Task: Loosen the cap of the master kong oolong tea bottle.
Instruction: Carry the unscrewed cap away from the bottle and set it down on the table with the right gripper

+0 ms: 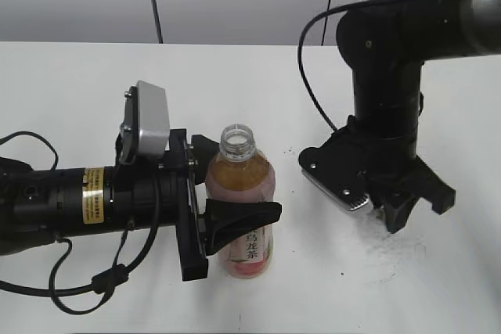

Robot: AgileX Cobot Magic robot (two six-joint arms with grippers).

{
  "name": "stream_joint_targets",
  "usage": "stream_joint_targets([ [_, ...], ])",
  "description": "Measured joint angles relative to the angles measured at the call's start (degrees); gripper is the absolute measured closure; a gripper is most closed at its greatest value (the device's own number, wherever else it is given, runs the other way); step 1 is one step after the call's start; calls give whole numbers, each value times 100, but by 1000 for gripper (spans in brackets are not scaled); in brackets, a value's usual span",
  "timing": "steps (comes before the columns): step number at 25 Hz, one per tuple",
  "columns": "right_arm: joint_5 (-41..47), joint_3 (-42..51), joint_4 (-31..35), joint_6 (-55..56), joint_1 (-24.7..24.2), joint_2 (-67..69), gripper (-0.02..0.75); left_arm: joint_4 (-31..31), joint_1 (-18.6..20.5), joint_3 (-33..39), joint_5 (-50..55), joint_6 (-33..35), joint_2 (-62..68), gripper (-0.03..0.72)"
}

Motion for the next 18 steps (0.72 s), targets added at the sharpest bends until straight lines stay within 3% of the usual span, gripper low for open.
stream_joint_targets([
  [4, -302, 11, 494, 122, -4, 227, 465, 0, 0, 0, 0, 0, 0, 241],
  [11, -670, 11, 238, 1351, -4, 462, 447, -1, 0, 0, 0, 0, 0, 241],
  [14, -670, 16, 202, 1847, -4, 494, 357, -1, 0, 0, 0, 0, 0, 241],
  [18, -670, 16, 54, 2424, -4, 494, 162, -1, 0, 0, 0, 0, 0, 241],
])
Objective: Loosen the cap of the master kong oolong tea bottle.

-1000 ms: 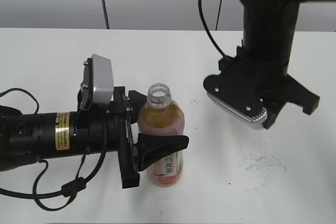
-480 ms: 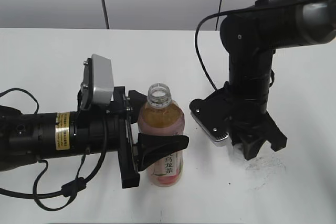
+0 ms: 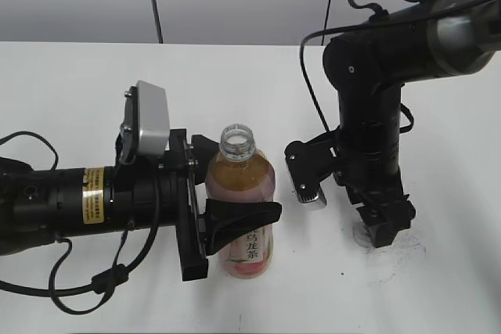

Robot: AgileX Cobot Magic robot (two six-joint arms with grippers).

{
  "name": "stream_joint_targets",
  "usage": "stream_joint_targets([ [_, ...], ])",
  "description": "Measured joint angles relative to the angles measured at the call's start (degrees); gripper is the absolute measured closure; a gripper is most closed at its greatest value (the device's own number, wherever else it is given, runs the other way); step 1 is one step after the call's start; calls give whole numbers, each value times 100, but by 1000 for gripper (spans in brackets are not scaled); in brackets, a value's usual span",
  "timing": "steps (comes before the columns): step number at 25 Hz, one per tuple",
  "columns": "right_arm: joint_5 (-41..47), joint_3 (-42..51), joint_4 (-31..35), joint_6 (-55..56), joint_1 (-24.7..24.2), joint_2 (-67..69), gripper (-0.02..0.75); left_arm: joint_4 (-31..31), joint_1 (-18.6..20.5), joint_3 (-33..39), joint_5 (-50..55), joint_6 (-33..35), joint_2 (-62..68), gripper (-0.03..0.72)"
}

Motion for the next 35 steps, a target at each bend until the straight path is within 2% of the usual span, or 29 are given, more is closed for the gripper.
stream_joint_targets([
  [2, -1, -34, -216, 181, 0, -32, 132, 0, 0, 0, 0, 0, 0, 241],
  [5, -1, -278, -454, 436, 0, -213, 151, 0, 0, 0, 0, 0, 0, 241],
  [11, 83, -598, -329, 945, 0, -492, 162, -5, 0, 0, 0, 0, 0, 241],
  [20, 143, -598, -256, 983, 0, -627, 164, -126, 0, 0, 41, 17, 0, 148],
  [35, 114, -669, -209, 1000, 0, -741, 164, -568, 0, 0, 61, 39, -271, 101],
])
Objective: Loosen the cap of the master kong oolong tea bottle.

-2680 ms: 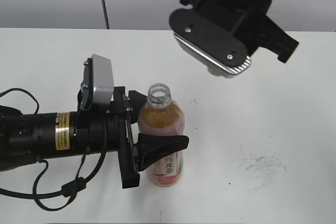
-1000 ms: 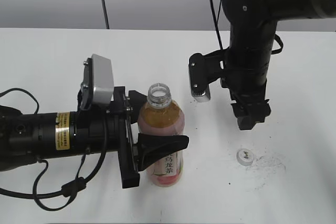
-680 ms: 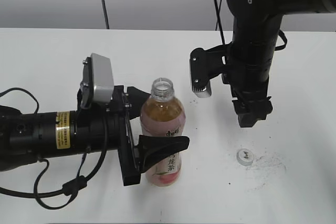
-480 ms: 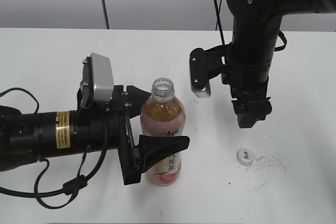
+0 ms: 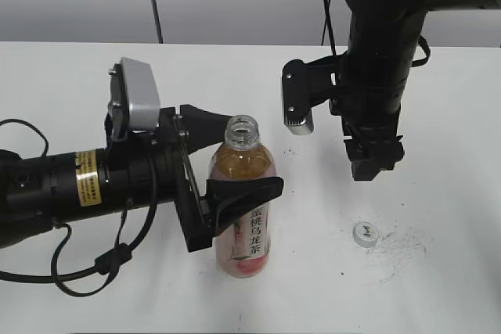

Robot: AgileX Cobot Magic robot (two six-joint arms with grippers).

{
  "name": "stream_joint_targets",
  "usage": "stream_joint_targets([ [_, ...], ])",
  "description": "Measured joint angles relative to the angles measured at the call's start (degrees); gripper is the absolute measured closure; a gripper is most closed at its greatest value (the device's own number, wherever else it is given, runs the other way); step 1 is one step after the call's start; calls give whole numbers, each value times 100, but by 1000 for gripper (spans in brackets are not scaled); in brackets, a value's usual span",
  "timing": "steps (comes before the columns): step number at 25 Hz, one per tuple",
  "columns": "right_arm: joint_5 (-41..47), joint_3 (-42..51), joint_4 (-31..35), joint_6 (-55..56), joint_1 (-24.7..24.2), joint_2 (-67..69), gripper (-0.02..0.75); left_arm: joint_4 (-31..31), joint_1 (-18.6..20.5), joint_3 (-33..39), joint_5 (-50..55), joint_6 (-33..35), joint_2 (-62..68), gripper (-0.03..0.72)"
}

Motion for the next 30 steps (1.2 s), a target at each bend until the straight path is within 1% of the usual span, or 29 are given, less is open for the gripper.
stream_joint_targets([
  [7, 98, -403, 6, 414, 0, 0, 164, -179, 0, 0, -5, 0, -429, 99],
  [13, 369, -485, 6, 486, 0, 0, 164, -214, 0, 0, -11, -10, -796, 99],
  [20, 499, -660, 6, 632, 0, 0, 164, -145, 0, 0, -6, -403, -1406, 99],
  [27, 801, -1121, 6, 1897, 0, 0, 164, -55, 0, 5, 52, -688, -2437, 99],
  [30, 824, -1163, -18, 2441, -2, 0, 164, 24, 0, 5, 778, -769, -3023, 100],
])
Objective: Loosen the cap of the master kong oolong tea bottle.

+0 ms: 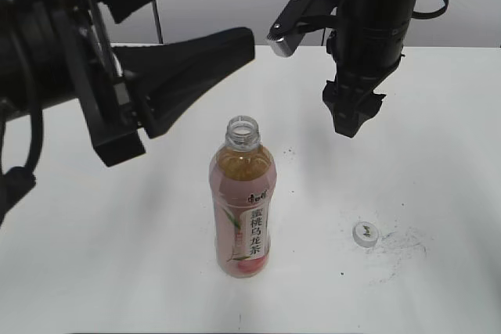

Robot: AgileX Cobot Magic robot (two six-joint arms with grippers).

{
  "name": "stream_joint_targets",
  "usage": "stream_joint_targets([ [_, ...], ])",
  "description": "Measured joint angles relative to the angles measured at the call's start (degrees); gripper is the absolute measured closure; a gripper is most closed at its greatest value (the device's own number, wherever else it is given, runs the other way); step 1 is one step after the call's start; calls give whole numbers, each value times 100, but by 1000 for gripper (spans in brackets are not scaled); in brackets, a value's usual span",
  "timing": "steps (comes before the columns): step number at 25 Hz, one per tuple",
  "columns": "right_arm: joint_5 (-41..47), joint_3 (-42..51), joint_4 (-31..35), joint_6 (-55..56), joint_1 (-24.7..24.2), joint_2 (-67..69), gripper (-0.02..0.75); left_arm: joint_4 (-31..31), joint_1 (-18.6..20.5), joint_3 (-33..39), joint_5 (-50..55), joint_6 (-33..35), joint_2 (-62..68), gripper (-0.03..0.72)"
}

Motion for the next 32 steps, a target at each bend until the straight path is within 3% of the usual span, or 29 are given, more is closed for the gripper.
stream_joint_targets([
  [8, 37, 1, 0, 848, -21, -153, 164, -27, 0, 5, 3731, -609, -1664, 103],
  [16, 47, 43, 116, 1663, -23, -1150, 164, -2301, 0, 5, 7600, -748, -2878, 122],
  [24, 56, 1270, 310, 1908, -23, -2795, 164, -4780, 0, -18, 9929, 1229, -4395, 125],
  [28, 67, 2112, 322, 2175, -23, -3660, 164, -5276, 0, -304, 11212, 1815, -4831, 125],
  [32, 72, 2840, 322, 2483, -23, -4474, 164, -5317, 0, -468, 12521, 2133, -5137, 125],
])
